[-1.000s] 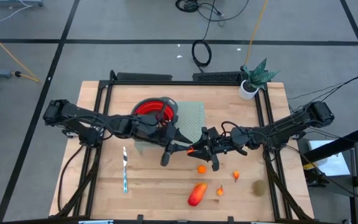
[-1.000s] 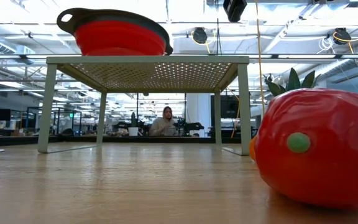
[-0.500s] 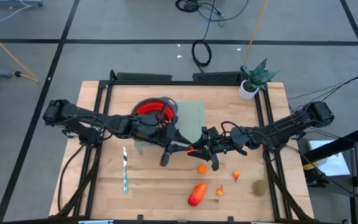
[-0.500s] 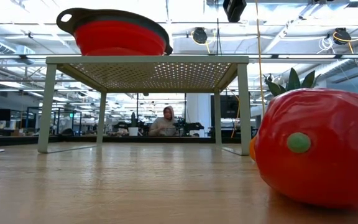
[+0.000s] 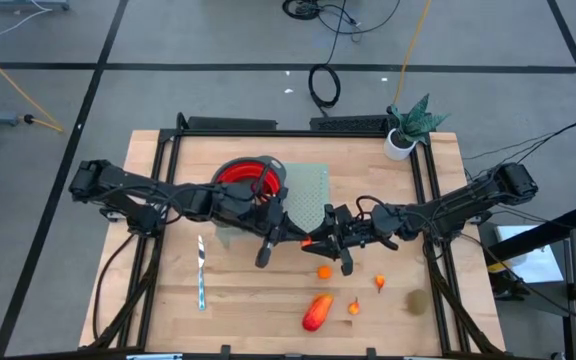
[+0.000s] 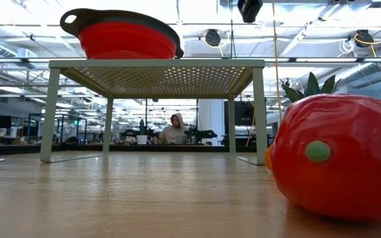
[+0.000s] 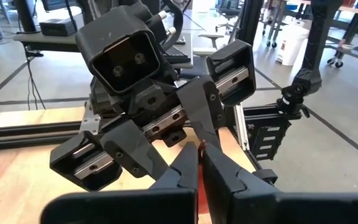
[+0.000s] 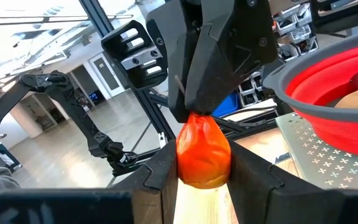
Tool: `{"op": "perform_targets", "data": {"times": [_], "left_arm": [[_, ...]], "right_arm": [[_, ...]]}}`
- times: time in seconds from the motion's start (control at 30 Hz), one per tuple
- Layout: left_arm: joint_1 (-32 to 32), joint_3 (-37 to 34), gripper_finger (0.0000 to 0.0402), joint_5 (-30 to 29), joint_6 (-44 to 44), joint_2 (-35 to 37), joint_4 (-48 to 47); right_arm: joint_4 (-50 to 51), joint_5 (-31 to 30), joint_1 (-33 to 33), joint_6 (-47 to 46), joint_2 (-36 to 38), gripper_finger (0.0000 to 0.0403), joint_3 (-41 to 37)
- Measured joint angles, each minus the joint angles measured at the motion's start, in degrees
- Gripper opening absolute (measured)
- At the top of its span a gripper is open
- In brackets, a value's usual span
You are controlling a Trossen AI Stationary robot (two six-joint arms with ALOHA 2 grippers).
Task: Pick & Place Fruit
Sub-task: Put the top peach into the strainer bowl on the shelf
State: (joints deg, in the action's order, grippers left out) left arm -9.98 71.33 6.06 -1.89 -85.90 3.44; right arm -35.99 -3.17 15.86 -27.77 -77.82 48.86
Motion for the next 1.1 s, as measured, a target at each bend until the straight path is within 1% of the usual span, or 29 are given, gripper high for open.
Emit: {"op": "perform_targets", "data": {"times": [0.3, 0.6, 0.83, 0.93, 1.03, 1.1], "left_arm": [[0.22, 0.00, 0.0001, 0.40, -0.27, 0.01, -0.21], [0.37, -0.09, 0.0000, 0.46, 0.29, -0.01, -0.63], [1.74, -0.09, 0.0000, 0.42, 1.18, 0.30, -0.91], [2.77, -0.09, 0.0000, -0.56, 2.40, 1.42, -1.52], [4.09, -0.11, 0.0000, -2.79, 3.77, 3.49, -2.31], [4.92, -0.11, 0.0000, -4.32, 4.29, 5.26, -4.71]], "right_arm": [[0.00, 0.25, 0.00, 0.02, 0.00, 0.0112, 0.00], [-0.22, 0.23, -0.02, -0.02, 0.02, 0.0154, 0.00], [0.81, 0.25, -0.02, -0.03, 0.02, 0.0186, 0.00], [2.64, 0.30, -0.02, -0.07, 0.02, 0.0194, 0.00], [3.83, 0.42, -0.02, -1.38, 0.02, 0.0196, 0.02], [5.03, 0.40, 0.00, -1.73, 0.02, 0.0196, 0.02]]}}
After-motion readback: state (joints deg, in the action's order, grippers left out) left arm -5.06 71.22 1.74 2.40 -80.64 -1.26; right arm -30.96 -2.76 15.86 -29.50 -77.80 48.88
